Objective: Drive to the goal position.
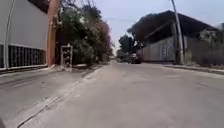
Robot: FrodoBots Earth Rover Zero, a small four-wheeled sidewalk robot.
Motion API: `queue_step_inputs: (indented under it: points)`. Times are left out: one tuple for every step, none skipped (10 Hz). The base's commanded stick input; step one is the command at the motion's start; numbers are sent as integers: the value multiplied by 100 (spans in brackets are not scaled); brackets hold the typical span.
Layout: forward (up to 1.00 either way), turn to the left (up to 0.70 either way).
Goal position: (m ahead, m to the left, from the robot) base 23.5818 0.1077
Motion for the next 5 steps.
queue_step_inputs:
  points:
    - [100, -17]
    - [100, -3]
    - [100, 2]
    - [100, 2]
    - [100, 2]
